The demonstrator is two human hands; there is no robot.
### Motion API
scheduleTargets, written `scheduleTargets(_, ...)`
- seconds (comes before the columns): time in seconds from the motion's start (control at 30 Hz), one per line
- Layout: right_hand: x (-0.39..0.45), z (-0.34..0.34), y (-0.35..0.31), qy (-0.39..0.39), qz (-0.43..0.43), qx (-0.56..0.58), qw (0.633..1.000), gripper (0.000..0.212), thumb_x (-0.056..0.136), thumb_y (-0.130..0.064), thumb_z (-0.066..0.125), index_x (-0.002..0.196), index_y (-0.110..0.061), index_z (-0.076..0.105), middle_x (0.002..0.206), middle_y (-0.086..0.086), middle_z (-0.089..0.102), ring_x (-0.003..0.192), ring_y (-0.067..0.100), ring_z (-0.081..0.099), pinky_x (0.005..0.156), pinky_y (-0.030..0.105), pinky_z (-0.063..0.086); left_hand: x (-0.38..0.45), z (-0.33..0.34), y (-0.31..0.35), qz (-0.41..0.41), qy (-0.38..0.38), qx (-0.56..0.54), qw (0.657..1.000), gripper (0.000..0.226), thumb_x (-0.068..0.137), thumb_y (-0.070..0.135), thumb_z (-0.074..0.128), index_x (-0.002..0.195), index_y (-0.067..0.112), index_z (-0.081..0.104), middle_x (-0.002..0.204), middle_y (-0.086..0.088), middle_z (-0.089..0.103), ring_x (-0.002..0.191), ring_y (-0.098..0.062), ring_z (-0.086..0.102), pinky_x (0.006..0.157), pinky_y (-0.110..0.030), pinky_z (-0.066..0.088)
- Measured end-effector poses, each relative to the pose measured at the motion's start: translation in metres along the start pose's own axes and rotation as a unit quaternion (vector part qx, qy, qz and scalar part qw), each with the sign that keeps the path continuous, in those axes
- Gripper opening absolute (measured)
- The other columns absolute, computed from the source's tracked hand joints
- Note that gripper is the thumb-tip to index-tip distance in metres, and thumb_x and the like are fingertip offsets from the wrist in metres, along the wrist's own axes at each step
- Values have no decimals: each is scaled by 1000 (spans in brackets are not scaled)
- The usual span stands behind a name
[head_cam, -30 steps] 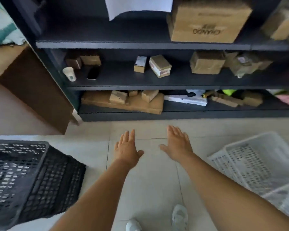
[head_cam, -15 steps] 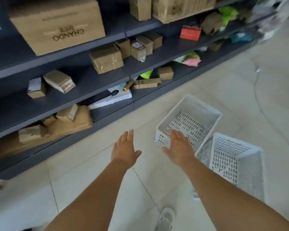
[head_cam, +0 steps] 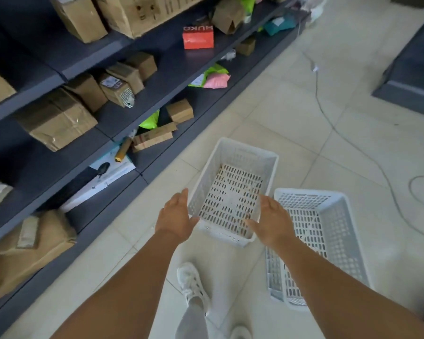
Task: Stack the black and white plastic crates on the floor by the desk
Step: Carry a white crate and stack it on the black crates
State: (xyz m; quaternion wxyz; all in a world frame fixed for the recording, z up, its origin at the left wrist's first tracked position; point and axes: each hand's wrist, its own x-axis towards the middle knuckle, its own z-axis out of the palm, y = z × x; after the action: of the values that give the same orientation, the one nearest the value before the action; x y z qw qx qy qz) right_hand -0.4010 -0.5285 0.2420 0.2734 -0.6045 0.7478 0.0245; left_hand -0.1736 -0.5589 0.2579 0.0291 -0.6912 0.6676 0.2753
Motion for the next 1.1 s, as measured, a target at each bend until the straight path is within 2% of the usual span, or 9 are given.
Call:
scheduleTargets(0.27,105,5,13,1,119,56,991,71,92,-39,56,149,-14,22,151,5,36,139,24,33,116,39,24,150,3,-1,-3,-59,-6,998,79,91,31,57,152,20,8,155,-7,25,139,-26,32,109,-41,34)
scheduleTargets(0.53,218,62,36,-15,198,108,974,83,92,-40,55,154,-12,7,160,11,18,146,29,21,118,40,21,276,58,-7,-1,-120,-15,993,81,91,31,59,152,23,7,151,-10,32,133,-28,41,103,-41,40)
scheduleTargets(0.63,253,98,54,-18,223,148,963,84,88,-39,62,152,-14,14,155,15,29,140,34,34,114,48,32,317,94,-15,-12,-131,-34,991,83,89,31,61,152,21,8,150,-12,33,134,-29,41,106,-42,39)
scheduleTargets(0.7,273,122,68,-13,233,158,960,82,84,-39,65,148,-16,21,147,15,40,131,35,45,106,51,42,339,117,-22,-19,-126,-36,991,83,88,31,63,151,20,11,150,-13,33,135,-30,39,107,-42,38)
scheduleTargets(0.77,290,146,80,-11,244,166,955,81,82,-38,68,147,-19,23,144,13,42,126,35,50,99,53,48,358,140,-30,-31,-113,-35,992,83,87,29,65,151,18,14,150,-13,33,135,-31,38,108,-43,37)
scheduleTargets(0.9,318,184,98,-6,253,173,952,85,81,-37,69,149,-18,21,147,12,39,131,35,45,104,52,44,390,184,-41,-42,-82,-38,995,84,84,28,68,150,14,18,151,-12,29,137,-30,33,111,-43,33)
scheduleTargets(1.0,332,201,108,6,288,144,947,86,88,-37,63,152,-11,12,155,15,21,141,37,23,114,51,29,406,211,-46,-41,-79,-39,995,86,84,26,69,150,15,16,153,-11,25,138,-30,30,110,-43,32)
scheduleTargets(1.1,342,216,115,42,324,189,926,93,88,-31,65,153,-9,3,158,15,11,144,38,14,115,52,24,415,228,-48,-35,-64,-73,995,88,80,19,73,148,17,17,145,-13,34,131,-32,38,105,-46,39)
